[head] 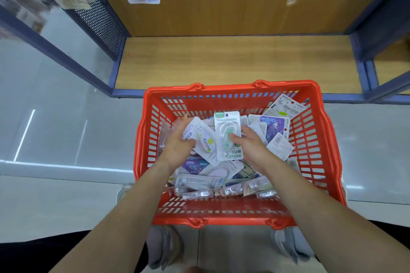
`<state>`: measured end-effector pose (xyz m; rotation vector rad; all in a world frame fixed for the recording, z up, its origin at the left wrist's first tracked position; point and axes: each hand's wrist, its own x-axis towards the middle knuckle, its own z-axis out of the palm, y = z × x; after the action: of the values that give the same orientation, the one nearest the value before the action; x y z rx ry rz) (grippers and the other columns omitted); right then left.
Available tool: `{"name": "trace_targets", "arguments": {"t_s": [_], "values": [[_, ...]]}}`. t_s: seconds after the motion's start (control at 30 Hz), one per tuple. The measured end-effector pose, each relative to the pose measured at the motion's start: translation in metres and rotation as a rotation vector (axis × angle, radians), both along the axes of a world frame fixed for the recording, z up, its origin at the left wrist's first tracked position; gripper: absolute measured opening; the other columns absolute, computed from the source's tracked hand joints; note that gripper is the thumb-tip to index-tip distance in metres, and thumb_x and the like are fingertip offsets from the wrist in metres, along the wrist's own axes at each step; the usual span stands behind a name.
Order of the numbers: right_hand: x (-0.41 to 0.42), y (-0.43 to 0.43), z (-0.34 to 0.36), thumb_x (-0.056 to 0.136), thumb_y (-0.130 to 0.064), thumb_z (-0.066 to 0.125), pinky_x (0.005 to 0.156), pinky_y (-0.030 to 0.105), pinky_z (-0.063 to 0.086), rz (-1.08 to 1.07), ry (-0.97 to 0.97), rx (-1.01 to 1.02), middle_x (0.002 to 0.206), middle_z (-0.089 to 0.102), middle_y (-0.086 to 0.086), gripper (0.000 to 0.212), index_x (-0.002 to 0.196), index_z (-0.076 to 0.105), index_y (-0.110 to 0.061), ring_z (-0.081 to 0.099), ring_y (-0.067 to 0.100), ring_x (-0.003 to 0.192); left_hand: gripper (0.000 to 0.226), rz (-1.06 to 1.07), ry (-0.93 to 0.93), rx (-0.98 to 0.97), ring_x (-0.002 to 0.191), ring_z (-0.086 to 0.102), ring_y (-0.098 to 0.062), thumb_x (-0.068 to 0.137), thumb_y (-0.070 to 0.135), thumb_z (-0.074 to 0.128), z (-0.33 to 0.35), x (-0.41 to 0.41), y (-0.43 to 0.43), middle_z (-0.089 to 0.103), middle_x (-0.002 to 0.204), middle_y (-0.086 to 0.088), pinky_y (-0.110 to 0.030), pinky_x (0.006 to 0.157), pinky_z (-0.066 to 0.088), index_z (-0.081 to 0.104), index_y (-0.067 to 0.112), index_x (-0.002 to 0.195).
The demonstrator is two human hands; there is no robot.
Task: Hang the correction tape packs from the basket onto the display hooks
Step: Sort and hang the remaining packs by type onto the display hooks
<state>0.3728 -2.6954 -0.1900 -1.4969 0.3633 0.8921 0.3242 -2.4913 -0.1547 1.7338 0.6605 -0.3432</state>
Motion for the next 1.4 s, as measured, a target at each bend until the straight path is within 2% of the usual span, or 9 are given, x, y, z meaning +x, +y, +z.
{"name": "trace_targets", "arguments": {"t_s": [0.07,0.2,0.3,0.53,0.73,0.93,1.13,1.27,1.4], "values": [[0.003,0.000,0.005,0.101,-0.031,0.064,0.101,0.047,0.049,0.027,-0.046,-0.043,0.122,0.066,-0.006,0.009,0.108,0.063,-0.037,0.061,0.019,0.119,0.048,0.032,-0.009,0.000,0.107,0.064,-0.013,0.093,0.001,0.064,0.001,0.002,-0.004,0.062,0.135,-0.002,-0.023,0.077,0.052,0.059,0.031,0.130],[0.004,-0.003,0.004,0.104,-0.023,0.059,0.076,0.022,0.045,0.061,-0.137,-0.083,0.113,0.066,-0.012,0.012,0.105,0.059,-0.036,0.063,0.011,0.105,0.052,0.053,-0.078,0.033,0.078,0.057,0.027,0.087,0.007,0.080,-0.005,0.000,-0.011,0.059,0.106,0.017,-0.002,0.063,0.046,0.056,0.020,0.131],[0.002,-0.004,0.005,0.104,-0.022,0.060,0.076,0.021,0.048,0.031,-0.184,-0.115,0.113,0.070,0.001,0.007,0.105,0.063,-0.028,0.065,0.015,0.097,0.057,-0.024,-0.040,0.055,0.109,0.059,0.010,0.082,0.015,0.086,-0.006,0.000,-0.006,0.058,0.115,0.018,-0.008,0.078,0.047,0.057,0.025,0.129],[0.003,-0.007,0.006,0.103,-0.026,0.061,0.087,0.029,0.044,-0.061,-0.192,-0.060,0.119,0.068,-0.001,0.019,0.121,0.063,-0.022,0.064,0.016,0.110,0.032,-0.217,0.136,-0.024,0.095,0.069,-0.011,0.079,0.021,0.088,0.001,0.002,0.000,0.075,0.098,0.011,-0.011,0.079,0.051,0.071,0.029,0.105],[0.012,-0.015,0.031,0.104,-0.026,0.058,0.094,0.040,0.042,-0.182,-0.155,-0.053,0.111,0.062,-0.005,0.013,0.116,0.057,-0.020,0.060,0.013,0.100,0.043,-0.007,0.049,-0.050,0.111,0.071,-0.025,0.065,0.042,0.091,0.016,0.005,0.009,0.076,0.116,-0.002,-0.054,0.102,0.053,0.077,0.029,0.104],[-0.006,-0.015,0.063,0.099,-0.019,0.064,0.097,0.057,0.051,-0.166,0.036,0.108,0.121,0.069,0.011,0.025,0.123,0.064,-0.014,0.065,0.035,0.114,0.029,0.219,-0.037,-0.114,0.105,0.073,-0.031,0.083,0.017,0.085,0.051,0.003,-0.003,0.078,0.105,-0.004,-0.059,0.098,0.054,0.068,0.030,0.103],[-0.025,-0.015,0.089,0.068,-0.055,0.078,0.111,0.066,0.038,-0.142,-0.075,0.109,0.147,0.055,0.000,0.082,0.141,0.049,-0.032,0.052,0.031,0.135,0.042,0.198,-0.100,-0.183,0.105,0.073,-0.026,0.083,0.017,0.085,0.079,-0.016,-0.014,0.077,0.112,0.001,-0.058,0.097,0.056,0.066,0.035,0.116],[-0.028,-0.015,0.125,0.100,-0.027,0.067,0.104,0.045,0.044,-0.171,-0.198,0.023,0.127,0.063,-0.002,0.019,0.114,0.057,-0.018,0.059,0.020,0.117,0.043,0.131,-0.103,-0.204,0.107,0.073,-0.029,0.077,0.021,0.089,0.099,-0.029,-0.015,0.076,0.115,-0.001,-0.058,0.097,0.056,0.071,0.032,0.114],[-0.021,-0.015,0.145,0.098,-0.012,0.068,0.100,0.045,0.053,-0.200,-0.330,0.010,0.113,0.075,0.006,0.012,0.109,0.065,-0.015,0.071,0.023,0.104,0.044,-0.016,-0.048,-0.169,0.093,0.077,-0.026,0.080,0.014,0.086,0.117,-0.038,-0.013,0.078,0.107,0.000,-0.054,0.086,0.062,0.068,0.023,0.119]]}}
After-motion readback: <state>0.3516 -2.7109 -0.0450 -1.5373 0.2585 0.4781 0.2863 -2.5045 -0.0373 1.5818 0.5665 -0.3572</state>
